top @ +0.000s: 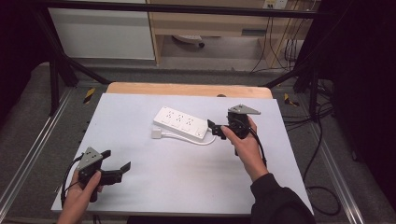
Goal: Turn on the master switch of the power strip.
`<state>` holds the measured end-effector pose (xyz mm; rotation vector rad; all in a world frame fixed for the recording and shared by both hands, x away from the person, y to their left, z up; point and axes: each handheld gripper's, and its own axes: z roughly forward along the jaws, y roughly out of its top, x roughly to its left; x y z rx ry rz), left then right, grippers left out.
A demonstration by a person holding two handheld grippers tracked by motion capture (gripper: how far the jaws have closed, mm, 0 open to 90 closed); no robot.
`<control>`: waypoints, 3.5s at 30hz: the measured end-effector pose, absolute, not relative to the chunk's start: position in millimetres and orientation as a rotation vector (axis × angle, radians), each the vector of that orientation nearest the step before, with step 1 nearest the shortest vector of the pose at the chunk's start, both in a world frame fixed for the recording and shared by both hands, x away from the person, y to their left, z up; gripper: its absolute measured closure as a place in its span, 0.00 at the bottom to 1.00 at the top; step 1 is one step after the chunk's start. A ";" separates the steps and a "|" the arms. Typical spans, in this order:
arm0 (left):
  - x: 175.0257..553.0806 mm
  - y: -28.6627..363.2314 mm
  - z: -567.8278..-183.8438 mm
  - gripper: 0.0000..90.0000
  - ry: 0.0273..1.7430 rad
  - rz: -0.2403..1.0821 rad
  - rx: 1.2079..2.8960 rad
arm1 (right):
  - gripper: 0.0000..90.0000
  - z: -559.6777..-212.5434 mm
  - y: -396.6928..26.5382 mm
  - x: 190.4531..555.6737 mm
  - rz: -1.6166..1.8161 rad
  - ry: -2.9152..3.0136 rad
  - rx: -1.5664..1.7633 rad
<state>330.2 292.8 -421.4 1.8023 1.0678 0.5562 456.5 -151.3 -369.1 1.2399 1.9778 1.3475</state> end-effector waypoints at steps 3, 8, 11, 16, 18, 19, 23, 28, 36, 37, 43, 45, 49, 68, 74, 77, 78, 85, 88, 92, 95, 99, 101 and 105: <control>329.7 293.2 -421.2 0.07 1.066 0.559 1.803 | 0.09 -363.6 -157.4 453.4 1.362 1.976 1.225; 329.8 292.3 -421.1 0.07 1.066 0.558 1.803 | 0.08 -354.8 -171.8 444.7 1.392 1.961 1.210; 329.7 292.2 -421.1 0.07 1.065 0.560 1.806 | 0.08 -350.5 -181.2 440.1 1.405 1.947 1.207; 329.7 293.5 -421.6 0.07 1.071 0.557 1.801 | 0.08 -345.7 -193.8 435.2 1.411 1.927 1.207; 329.4 294.0 -421.3 0.07 1.071 0.558 1.798 | 0.07 -343.6 -202.2 432.3 1.414 1.908 1.210; 329.3 294.1 -421.1 0.07 1.072 0.558 1.797 | 0.06 -343.1 -205.1 431.3 1.413 1.899 1.213; 329.1 293.8 -420.4 0.07 1.071 0.557 1.790 | 0.04 -339.5 -226.2 423.6 1.404 1.839 1.235; 329.0 294.1 -420.8 0.07 1.079 0.552 1.788 | 0.05 -337.0 -243.0 417.4 1.410 1.807 1.247; 328.9 294.7 -421.0 0.07 1.087 0.555 1.785 | 0.06 -334.4 -270.7 399.2 1.423 1.766 1.244; 329.0 294.6 -420.9 0.07 1.087 0.554 1.785 | 0.06 -334.8 -276.2 394.4 1.420 1.761 1.243; 329.2 295.3 -421.0 0.07 1.090 0.554 1.780 | 0.05 -339.3 -287.7 380.5 1.406 1.761 1.233; 329.0 295.8 -420.9 0.07 1.091 0.554 1.779 | 0.05 -341.1 -292.0 375.5 1.398 1.761 1.230; 328.5 295.6 -420.1 0.07 1.092 0.553 1.773 | 0.05 -344.9 -297.1 369.3 1.394 1.758 1.234; 328.1 295.9 -420.0 0.07 1.093 0.556 1.772 | 0.06 -389.4 -310.7 343.9 1.359 1.793 1.286; 328.4 296.4 -420.7 0.07 1.095 0.555 1.774 | 0.06 -404.3 -309.2 341.8 1.343 1.817 1.303; 328.0 296.3 -420.4 0.07 1.093 0.555 1.775 | 0.06 -410.8 -306.6 341.3 1.343 1.828 1.314; 327.9 296.1 -420.3 0.07 1.092 0.556 1.777 | 0.06 -413.0 -305.4 341.3 1.339 1.837 1.313; 328.4 295.8 -420.7 0.07 1.093 0.553 1.776 | 0.06 -424.1 -297.1 343.2 1.322 1.885 1.313; 328.1 295.7 -420.5 0.07 1.091 0.554 1.777 | 0.06 -428.3 -293.8 345.3 1.318 1.898 1.316; 328.2 295.4 -420.6 0.07 1.091 0.554 1.777 | 0.06 -434.6 -289.1 350.2 1.294 1.917 1.322; 328.6 295.2 -420.8 0.07 1.091 0.553 1.777 | 0.06 -437.4 -286.3 354.9 1.294 1.920 1.335; 328.7 294.6 -420.5 0.07 1.086 0.555 1.779 | 0.06 -441.7 -281.2 363.1 1.271 1.933 1.333; 328.8 294.6 -420.4 0.07 1.086 0.555 1.778 | 0.07 -443.2 -278.2 367.0 1.257 1.935 1.342; 328.9 294.5 -420.3 0.07 1.082 0.554 1.779 | 0.07 -449.1 -271.7 375.3 1.164 1.974 1.375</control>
